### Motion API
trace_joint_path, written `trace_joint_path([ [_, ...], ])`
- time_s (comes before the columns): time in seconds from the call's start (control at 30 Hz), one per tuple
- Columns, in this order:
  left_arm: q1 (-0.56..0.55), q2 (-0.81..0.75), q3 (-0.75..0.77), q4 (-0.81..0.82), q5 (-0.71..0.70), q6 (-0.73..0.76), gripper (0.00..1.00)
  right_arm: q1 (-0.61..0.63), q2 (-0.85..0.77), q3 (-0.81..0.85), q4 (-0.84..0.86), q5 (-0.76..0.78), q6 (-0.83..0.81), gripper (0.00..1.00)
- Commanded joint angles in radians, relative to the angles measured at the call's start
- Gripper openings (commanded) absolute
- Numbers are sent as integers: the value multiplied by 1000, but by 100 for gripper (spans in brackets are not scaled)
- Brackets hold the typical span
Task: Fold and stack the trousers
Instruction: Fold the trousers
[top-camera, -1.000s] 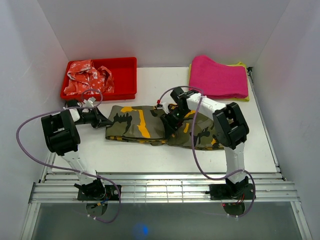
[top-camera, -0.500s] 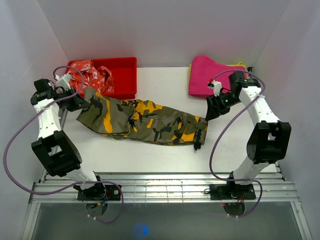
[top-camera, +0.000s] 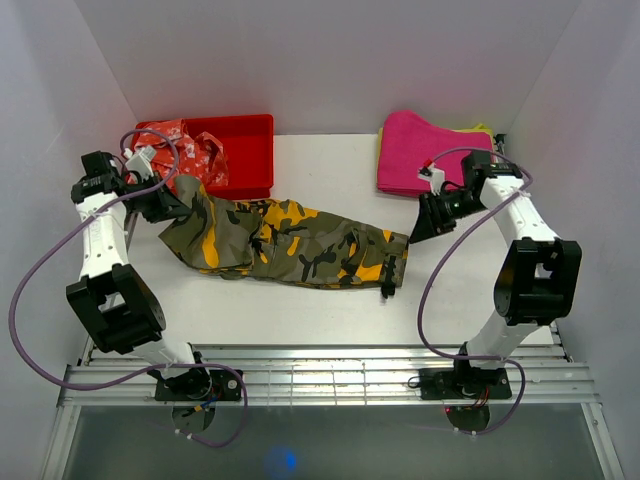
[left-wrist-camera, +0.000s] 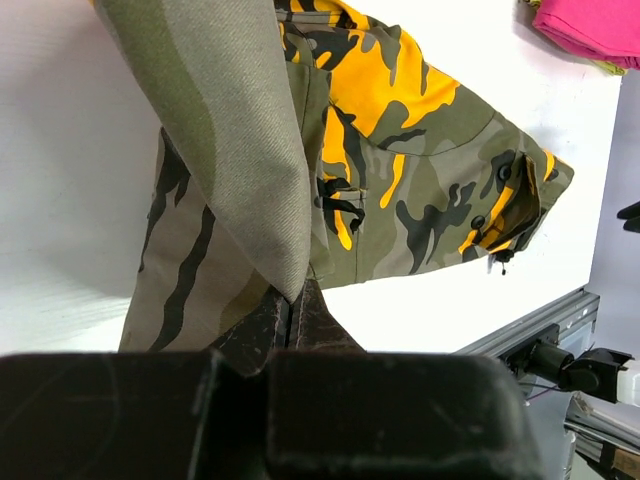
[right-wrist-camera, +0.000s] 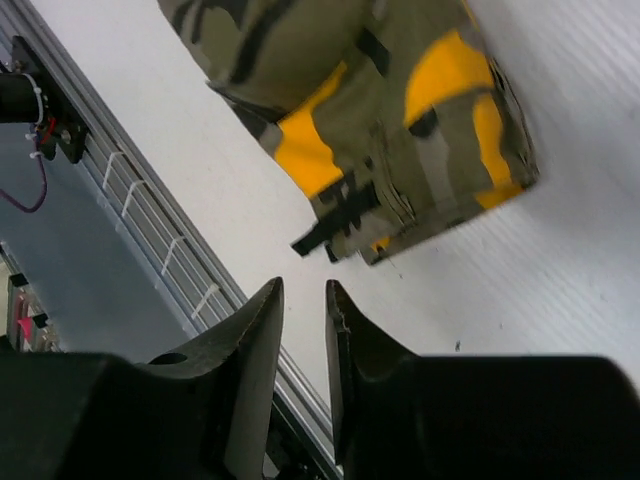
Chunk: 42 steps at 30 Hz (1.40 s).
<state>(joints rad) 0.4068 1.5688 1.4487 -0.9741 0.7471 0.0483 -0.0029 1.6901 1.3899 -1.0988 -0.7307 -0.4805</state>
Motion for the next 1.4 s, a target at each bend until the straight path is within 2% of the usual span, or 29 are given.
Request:
trace_joint_path([
  [0.0,-6,-59,36,-12,11,-21,0,133,38,80,91,-131,83,29],
  [0.1,-8,-50,30,-6,5,-28,0,231,138,95,138,-131,120,22],
  [0.3,-14,-52,36,-5,20,-38,0,372,341,109,275,-90,169,18],
  [0.47,-34,-84,27,-5,38,-67,0,428,453,146,336,-49,197,20],
  [0.63,-89,-131,19,-6,9,-59,0,429,534,162,280,-35,183,24],
  [0.73,-151,-153,38,-2,-61,-83,0,426,485,161,228,-67,140,32],
  [0.8,-183,-161,56,0,-109,-116,0,420,427,159,202,-88,119,43],
  [0.87,-207,-164,70,0,-133,-136,0,411,327,159,160,-91,112,54],
  [0.93,-221,-164,91,3,-161,-169,0,382,222,147,127,-91,108,59],
  [1.13,-292,-164,107,46,-164,-280,0,212,22,-12,93,-56,109,72],
  [1.3,-390,-139,113,75,-195,-330,0,45,-32,-144,108,10,106,89],
  [1.37,-463,-119,111,84,-221,-358,0,17,-26,-189,126,27,118,92],
])
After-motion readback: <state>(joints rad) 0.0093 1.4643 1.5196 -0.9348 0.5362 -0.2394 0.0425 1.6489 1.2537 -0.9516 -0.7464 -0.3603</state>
